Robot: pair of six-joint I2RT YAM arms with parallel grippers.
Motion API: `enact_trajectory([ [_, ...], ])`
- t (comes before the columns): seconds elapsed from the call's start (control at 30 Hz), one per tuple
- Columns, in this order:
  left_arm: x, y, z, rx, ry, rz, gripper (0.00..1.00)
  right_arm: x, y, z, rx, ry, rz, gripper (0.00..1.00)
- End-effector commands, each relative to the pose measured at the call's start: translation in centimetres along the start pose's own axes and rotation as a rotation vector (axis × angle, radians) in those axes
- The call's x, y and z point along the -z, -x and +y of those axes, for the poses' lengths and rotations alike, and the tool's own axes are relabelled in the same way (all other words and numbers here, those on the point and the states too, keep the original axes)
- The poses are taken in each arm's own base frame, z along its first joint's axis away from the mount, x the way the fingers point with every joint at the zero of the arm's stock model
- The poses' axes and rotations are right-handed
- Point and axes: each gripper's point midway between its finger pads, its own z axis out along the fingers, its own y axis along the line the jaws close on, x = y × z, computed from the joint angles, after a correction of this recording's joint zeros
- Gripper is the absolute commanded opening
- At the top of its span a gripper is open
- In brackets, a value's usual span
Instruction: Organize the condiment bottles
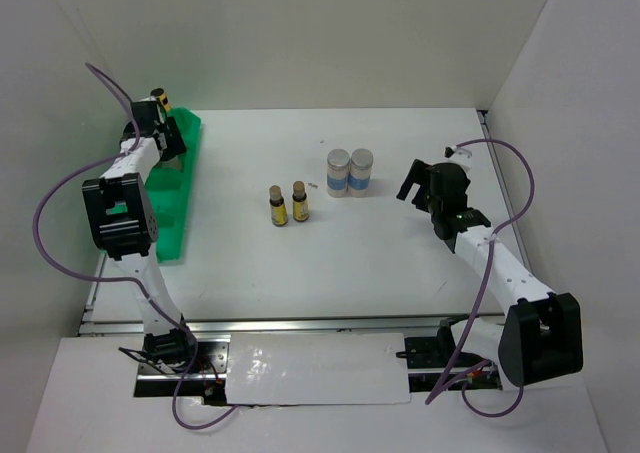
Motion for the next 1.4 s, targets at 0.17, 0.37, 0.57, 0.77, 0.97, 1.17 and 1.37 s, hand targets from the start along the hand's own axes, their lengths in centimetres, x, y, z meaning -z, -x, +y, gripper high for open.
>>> enact_trajectory([
  [0.17,5.9,7.3,-0.3,0.005,-0.049,-0.187,0.96,1.3,3.6,2.4,-0.013,0.092,-0.105,1.00],
  [0.37,12.4,10.8,-0.7,0.029,-0.084,-0.265,1.00,3.0,4.1,2.1,-0.011,0.104,-0.134,1.00],
  [0.57,22.3,8.7,-10.3,-0.277,-0.451,-0.366,1.00,4.8,5.0,1.8,-0.019,0.108,-0.167,1.00],
  [0.77,26.1,-0.5,-17.9,-0.553,-0.855,-0.305,1.00,6.4,5.7,2.9,0.011,0.175,-0.172,1.00],
  [0.97,28.1,-6.0,-20.6,-0.665,-1.029,-0.283,0.99,8.6,7.3,3.3,0.028,0.211,-0.239,1.00],
  [1.17,27.6,-9.6,-22.4,-0.744,-1.071,-0.222,0.97,8.7,6.4,2.8,0.033,0.202,-0.220,1.00],
  [1.37,26.1,-12.4,-23.5,-0.773,-1.069,-0.151,0.96,9.1,6.4,2.5,0.021,0.194,-0.227,1.00],
])
